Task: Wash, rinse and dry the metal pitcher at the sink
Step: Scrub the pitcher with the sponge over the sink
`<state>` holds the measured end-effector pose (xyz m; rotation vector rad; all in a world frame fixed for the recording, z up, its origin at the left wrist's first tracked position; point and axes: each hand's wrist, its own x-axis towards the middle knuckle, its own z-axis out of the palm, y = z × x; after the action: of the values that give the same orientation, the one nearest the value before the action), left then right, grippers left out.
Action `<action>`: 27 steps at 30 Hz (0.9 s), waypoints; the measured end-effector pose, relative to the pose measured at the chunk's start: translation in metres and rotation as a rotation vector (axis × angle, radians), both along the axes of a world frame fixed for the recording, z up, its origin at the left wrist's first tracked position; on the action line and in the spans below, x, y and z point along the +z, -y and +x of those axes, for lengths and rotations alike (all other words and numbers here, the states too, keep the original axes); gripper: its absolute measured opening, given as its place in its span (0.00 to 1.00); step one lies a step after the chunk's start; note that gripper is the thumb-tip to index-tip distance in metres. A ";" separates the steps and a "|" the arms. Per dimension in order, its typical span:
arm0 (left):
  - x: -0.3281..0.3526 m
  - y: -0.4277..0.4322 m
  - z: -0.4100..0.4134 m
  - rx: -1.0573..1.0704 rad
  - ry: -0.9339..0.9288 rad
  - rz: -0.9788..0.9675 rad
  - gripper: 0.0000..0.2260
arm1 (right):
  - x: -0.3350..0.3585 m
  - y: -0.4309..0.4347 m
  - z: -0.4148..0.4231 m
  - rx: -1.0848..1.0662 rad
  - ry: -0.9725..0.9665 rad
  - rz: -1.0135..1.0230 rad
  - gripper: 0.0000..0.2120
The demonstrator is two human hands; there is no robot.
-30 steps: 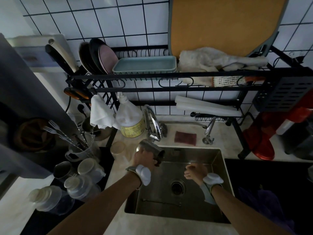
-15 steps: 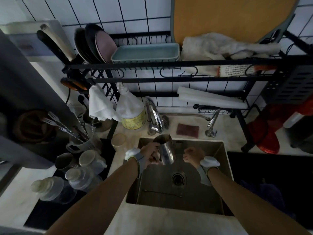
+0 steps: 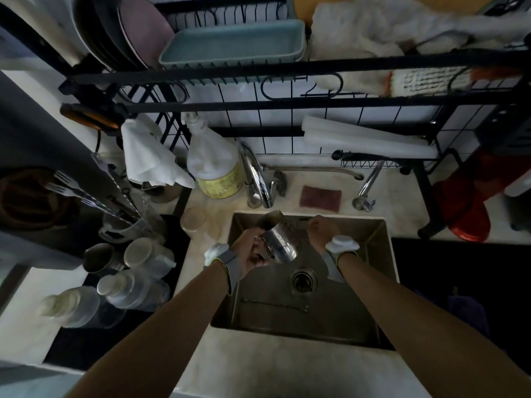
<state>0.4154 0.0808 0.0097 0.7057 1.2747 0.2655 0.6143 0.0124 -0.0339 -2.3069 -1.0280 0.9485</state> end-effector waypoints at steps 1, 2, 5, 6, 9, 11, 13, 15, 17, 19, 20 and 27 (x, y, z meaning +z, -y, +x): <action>-0.001 -0.002 0.002 0.002 0.001 -0.002 0.12 | -0.002 -0.003 0.002 -0.012 -0.004 0.019 0.12; -0.002 -0.005 0.004 0.004 0.010 -0.008 0.12 | -0.003 -0.007 0.003 -0.027 -0.004 0.036 0.11; -0.006 -0.012 0.009 0.000 0.040 -0.013 0.11 | -0.010 -0.018 0.012 -0.049 -0.016 0.067 0.15; -0.006 -0.014 0.010 -0.002 0.039 -0.013 0.11 | -0.011 -0.020 0.015 -0.054 -0.039 0.074 0.17; -0.013 -0.021 0.013 0.014 0.028 -0.017 0.11 | -0.018 -0.034 0.029 0.000 -0.028 0.045 0.21; -0.019 -0.023 0.013 0.010 0.033 -0.026 0.10 | -0.021 -0.045 0.038 0.045 0.015 -0.017 0.24; -0.024 -0.024 0.012 0.007 0.043 -0.040 0.10 | -0.026 -0.057 0.047 0.101 0.070 -0.065 0.25; -0.027 -0.025 0.012 0.008 0.041 -0.051 0.09 | -0.030 -0.063 0.053 0.152 0.119 -0.083 0.25; -0.028 -0.025 0.013 0.008 0.035 -0.047 0.08 | -0.035 -0.067 0.057 0.191 0.164 -0.101 0.26; -0.028 -0.024 0.013 0.013 0.025 -0.042 0.08 | -0.041 -0.069 0.058 0.206 0.205 -0.122 0.26; -0.027 -0.024 0.013 0.020 0.015 -0.040 0.07 | -0.043 -0.070 0.059 0.206 0.198 -0.130 0.26; -0.029 -0.026 0.011 0.074 0.017 -0.039 0.08 | -0.062 -0.074 0.071 0.341 0.191 -0.171 0.27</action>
<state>0.4264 0.1072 -0.0193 0.6227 1.2877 0.3056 0.6848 0.0867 -0.0960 -2.4451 -1.5104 0.9883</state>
